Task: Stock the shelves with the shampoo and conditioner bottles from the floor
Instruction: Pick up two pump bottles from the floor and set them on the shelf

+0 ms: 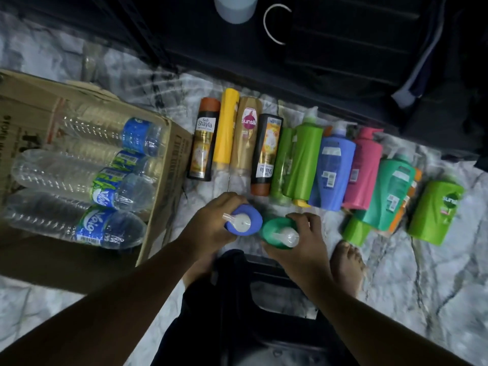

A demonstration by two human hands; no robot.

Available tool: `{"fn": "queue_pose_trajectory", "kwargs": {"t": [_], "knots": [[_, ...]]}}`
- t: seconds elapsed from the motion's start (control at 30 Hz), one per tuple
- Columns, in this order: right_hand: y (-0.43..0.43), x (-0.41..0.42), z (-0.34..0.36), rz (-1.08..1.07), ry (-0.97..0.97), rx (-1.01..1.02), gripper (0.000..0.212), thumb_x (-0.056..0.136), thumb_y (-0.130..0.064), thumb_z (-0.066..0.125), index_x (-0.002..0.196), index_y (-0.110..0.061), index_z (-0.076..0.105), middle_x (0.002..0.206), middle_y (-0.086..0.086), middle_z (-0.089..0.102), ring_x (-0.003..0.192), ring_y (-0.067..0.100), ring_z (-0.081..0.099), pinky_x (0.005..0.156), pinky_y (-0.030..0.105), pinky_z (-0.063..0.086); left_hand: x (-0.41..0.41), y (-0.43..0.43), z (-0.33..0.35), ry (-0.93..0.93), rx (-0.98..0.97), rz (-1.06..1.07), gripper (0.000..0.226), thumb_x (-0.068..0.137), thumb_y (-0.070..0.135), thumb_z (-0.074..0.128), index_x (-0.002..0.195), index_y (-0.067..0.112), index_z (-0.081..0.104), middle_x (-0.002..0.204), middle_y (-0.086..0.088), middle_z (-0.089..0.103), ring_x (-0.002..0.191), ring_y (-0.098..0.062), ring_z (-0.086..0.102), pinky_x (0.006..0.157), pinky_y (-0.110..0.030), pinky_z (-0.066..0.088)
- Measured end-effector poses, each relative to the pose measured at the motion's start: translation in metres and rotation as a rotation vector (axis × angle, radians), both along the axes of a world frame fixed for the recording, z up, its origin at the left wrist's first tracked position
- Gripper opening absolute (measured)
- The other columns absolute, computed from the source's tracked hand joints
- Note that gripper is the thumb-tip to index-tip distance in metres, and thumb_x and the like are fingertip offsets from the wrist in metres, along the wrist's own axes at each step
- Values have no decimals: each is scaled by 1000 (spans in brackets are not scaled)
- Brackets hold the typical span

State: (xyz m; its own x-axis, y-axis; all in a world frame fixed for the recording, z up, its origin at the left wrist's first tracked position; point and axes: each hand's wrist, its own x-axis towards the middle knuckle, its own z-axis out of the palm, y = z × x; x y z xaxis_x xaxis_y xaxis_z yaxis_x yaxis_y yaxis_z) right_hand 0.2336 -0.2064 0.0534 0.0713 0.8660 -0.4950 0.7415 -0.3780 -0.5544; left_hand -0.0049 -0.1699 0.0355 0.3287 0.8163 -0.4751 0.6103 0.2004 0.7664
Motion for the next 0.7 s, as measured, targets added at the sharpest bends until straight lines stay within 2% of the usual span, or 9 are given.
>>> {"fn": "queue_pose_trajectory", "kwargs": {"t": [0.1,0.17,0.27,0.37,0.47,0.57,0.7], "knots": [[-20,8,-8,33,33,-39,72,66,-43,87,125,-25,50,122,-8,47,101,18,58,80,44,56,11,-5,6,-41,25,4,55,74,9,74,124,26,60,120,13,55,109,-9,60,90,-34,51],[-26,13,-7,127,48,-57,72,73,-40,83,133,-29,45,129,-9,49,107,22,60,82,43,56,15,-10,7,-56,24,-5,55,75,7,74,124,25,59,121,12,55,110,-10,60,92,-33,50],[-19,20,-4,257,-30,-74,78,75,-40,79,143,-37,41,140,-14,53,119,20,58,87,38,54,13,-7,-1,-59,30,-9,58,75,2,76,127,19,59,122,9,56,111,-10,59,94,-25,47],[-9,22,-1,318,-130,-91,80,69,-48,78,142,-37,47,126,-8,64,114,22,59,83,35,52,12,-5,-6,-18,17,-83,57,74,4,82,125,16,60,119,7,56,108,-8,57,91,-16,42],[-1,20,5,286,-118,-100,79,65,-54,77,137,-38,49,116,-7,68,108,21,62,81,34,53,6,1,-1,-32,-1,-112,65,69,3,87,126,18,59,121,9,56,107,-3,55,90,-8,36],[6,21,36,225,-38,-91,79,64,-54,80,135,-40,50,114,-8,69,103,18,65,83,36,55,5,5,35,-76,-18,-48,64,69,8,87,123,24,59,118,12,58,105,-1,57,88,-11,39],[18,32,135,61,153,-40,76,62,-42,88,131,-40,56,110,-17,72,101,3,67,88,29,56,11,10,128,-196,-102,124,66,66,24,84,124,39,56,118,12,60,110,-9,61,91,-29,50]]}}
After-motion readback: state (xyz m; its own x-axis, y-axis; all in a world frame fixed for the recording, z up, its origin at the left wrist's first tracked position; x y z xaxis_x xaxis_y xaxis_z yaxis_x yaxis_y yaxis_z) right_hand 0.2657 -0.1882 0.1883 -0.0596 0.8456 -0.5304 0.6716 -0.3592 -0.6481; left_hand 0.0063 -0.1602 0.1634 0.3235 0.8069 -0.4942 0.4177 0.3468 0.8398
